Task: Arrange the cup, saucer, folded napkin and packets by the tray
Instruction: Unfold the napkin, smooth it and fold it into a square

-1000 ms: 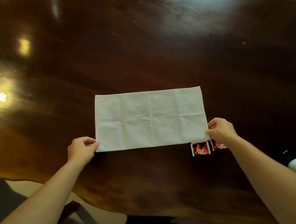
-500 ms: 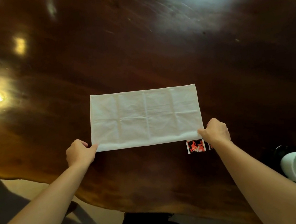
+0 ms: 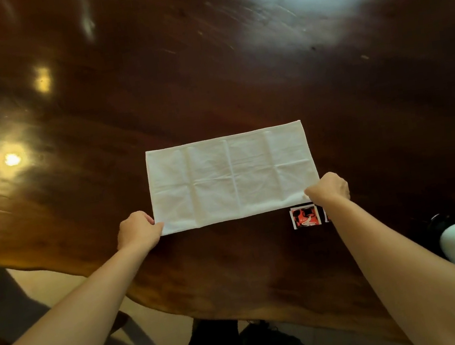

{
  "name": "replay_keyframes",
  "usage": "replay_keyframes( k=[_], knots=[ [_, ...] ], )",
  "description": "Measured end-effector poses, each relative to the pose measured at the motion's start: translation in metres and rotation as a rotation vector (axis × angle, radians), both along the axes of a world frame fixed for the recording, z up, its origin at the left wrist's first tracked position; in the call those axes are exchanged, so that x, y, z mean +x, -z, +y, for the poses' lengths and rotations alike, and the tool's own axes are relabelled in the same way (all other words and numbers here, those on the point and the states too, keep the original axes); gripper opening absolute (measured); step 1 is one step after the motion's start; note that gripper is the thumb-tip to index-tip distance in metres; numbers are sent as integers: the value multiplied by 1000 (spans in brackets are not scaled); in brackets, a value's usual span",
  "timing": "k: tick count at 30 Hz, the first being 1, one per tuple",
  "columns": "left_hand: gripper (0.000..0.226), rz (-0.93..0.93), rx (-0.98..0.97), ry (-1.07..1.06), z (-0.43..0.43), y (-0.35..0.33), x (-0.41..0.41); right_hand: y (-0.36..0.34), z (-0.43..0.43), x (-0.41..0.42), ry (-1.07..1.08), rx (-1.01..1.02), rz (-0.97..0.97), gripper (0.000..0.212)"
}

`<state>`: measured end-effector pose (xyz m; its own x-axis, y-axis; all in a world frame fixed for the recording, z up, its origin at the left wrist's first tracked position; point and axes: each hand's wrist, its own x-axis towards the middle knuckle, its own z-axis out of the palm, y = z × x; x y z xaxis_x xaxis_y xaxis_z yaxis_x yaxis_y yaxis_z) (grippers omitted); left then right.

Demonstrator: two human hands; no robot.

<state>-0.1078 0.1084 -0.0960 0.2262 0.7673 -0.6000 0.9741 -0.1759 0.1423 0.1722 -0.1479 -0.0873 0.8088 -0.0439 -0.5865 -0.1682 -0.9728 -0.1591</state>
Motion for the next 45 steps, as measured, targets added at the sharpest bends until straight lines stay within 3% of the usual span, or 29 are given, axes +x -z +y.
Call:
replay_keyframes(
  k=[3,6,11,20,25,31,38,45],
  knots=[
    [34,156,-69,302,5,-9,4,-6,2,-16,-31,4,-151,36],
    [37,265,-9,588,16,-22,26,-12,8,-49,-38,110,-167,45],
    [20,9,25,1007,39,-34,104,-6,31,-99,136,338,-42,43],
    [34,-446,104,1565,59,0,195,17,91,-150,440,379,-251,32],
    [33,-446,44,1636,68,11,224,29,118,-164,533,388,-294,36],
    [32,-398,-127,1523,82,10,253,37,123,-175,661,382,-375,39],
    [32,-386,-146,1552,89,9,260,40,109,-175,774,391,-391,40],
    [28,-381,-96,1483,94,12,241,42,105,-173,727,399,-376,36]
  ],
)
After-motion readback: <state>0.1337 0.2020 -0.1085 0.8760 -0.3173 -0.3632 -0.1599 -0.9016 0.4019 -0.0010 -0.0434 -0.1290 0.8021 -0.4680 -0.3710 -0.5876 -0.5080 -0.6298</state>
